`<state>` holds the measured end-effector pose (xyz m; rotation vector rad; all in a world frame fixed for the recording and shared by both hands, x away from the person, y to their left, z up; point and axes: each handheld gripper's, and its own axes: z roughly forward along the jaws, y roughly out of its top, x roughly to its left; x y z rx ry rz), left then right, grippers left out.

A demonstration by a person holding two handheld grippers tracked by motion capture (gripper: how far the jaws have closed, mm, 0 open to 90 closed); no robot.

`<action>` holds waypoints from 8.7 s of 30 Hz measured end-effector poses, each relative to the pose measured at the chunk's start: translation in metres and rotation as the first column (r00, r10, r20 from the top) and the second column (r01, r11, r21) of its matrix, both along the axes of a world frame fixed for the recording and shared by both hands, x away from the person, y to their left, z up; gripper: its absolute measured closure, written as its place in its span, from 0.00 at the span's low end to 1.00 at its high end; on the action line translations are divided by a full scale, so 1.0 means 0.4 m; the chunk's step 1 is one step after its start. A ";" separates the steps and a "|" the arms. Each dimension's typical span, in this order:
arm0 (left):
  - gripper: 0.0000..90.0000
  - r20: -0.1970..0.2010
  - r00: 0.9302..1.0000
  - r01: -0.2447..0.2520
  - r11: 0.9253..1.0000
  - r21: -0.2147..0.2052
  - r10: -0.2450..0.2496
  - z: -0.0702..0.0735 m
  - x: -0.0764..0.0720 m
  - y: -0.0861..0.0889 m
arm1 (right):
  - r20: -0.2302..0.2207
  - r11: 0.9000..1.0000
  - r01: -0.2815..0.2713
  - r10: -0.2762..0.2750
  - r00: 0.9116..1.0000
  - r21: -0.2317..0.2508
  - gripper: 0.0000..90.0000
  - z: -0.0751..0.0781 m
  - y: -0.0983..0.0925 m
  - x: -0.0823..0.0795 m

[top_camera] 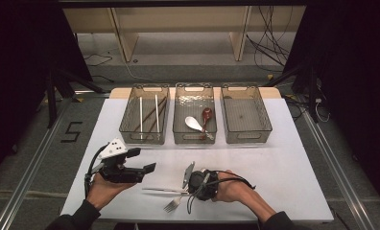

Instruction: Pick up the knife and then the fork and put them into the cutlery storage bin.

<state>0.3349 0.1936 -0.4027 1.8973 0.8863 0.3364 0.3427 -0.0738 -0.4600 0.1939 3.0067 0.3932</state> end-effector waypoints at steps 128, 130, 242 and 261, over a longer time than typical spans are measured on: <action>0.17 0.036 0.998 -0.048 0.998 -0.041 0.049 -0.005 0.009 0.020 | -0.147 0.382 0.848 -0.877 0.458 0.369 0.94 0.182 -0.404 0.464; 0.17 0.037 0.998 -0.047 0.998 -0.041 0.048 -0.005 0.009 0.020 | -0.150 0.374 0.853 -0.880 0.450 0.363 0.94 0.177 -0.402 0.467; 0.17 0.062 0.997 -0.051 0.998 -0.038 0.054 0.001 0.003 0.026 | -0.083 0.863 0.450 -0.443 0.892 0.229 1.00 -0.017 -0.042 0.146; 0.17 0.059 0.997 -0.051 0.998 -0.037 0.054 0.000 0.004 0.022 | -0.106 0.873 0.455 -0.442 0.891 0.176 1.00 -0.015 -0.044 0.150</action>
